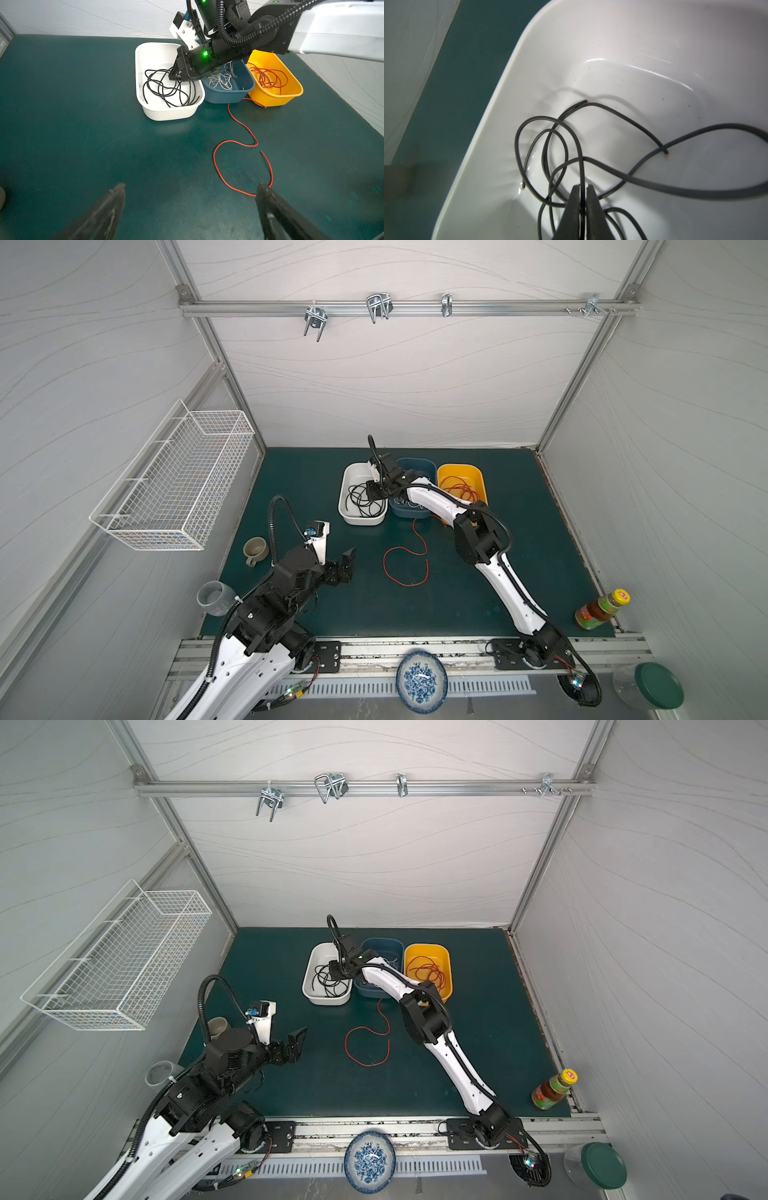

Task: Untangle the cables
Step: 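Lower the black wire into the white bin and open the right gripper, then move the right gripper back over the loose red wire on the table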

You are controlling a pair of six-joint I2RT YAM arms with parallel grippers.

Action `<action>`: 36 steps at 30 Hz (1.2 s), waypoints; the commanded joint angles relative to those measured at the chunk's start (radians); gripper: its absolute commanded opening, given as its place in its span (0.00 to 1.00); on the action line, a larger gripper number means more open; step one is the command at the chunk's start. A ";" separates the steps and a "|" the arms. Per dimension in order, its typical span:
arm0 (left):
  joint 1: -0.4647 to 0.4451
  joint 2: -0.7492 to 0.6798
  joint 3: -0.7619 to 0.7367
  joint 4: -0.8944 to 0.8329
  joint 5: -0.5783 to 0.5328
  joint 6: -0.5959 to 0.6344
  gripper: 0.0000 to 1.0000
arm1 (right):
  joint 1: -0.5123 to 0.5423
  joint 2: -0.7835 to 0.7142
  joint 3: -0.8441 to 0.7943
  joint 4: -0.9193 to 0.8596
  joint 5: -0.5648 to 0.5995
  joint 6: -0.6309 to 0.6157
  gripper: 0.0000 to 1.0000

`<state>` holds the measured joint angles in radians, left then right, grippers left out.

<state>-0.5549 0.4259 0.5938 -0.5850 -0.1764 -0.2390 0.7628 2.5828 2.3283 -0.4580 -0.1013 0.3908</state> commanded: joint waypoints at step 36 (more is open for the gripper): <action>-0.012 0.006 -0.002 0.064 0.181 0.007 0.98 | 0.099 -0.998 -0.992 0.110 0.210 -0.017 0.74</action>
<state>-0.5598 0.4248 0.5900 -0.5713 -0.0601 -0.2420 0.8574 1.6539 1.4235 -0.3901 0.0959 0.3264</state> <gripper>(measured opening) 0.983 0.743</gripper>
